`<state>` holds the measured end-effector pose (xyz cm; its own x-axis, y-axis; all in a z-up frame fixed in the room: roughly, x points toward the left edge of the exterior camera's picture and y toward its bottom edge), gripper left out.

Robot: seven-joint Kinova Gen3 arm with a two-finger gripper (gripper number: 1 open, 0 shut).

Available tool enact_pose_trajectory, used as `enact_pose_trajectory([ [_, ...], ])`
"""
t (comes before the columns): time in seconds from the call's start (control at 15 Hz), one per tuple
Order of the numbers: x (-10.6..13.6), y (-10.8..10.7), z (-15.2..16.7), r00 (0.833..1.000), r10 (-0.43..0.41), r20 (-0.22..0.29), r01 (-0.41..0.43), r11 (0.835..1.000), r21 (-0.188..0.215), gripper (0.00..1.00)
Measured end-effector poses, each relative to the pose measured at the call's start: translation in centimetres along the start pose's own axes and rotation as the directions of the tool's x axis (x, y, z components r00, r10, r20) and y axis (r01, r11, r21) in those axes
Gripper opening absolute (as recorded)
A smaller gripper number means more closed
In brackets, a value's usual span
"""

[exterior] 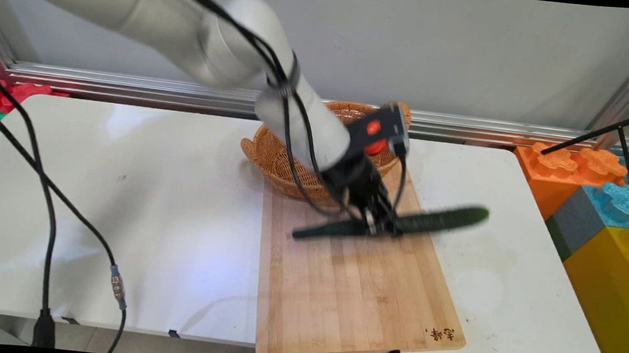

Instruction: Place the picked object in the vegetable basket

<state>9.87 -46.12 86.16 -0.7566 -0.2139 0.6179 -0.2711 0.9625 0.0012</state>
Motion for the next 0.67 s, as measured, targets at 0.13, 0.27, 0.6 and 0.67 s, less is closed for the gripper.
enact_pose_trajectory([
  [0.13,0.3,-2.7,-2.2,1.0,0.001,-0.001,-0.001,0.998,0.069,0.0],
  [0.27,0.4,-5.4,-3.9,1.0,-0.006,-0.002,0.006,0.991,0.132,0.0],
  [0.6,-0.7,-11.8,-5.6,0.999,-0.032,0.002,0.03,0.973,0.228,0.0],
  [0.67,-1.0,-12.6,-5.6,0.999,-0.034,0.007,0.032,0.971,0.238,0.0],
])
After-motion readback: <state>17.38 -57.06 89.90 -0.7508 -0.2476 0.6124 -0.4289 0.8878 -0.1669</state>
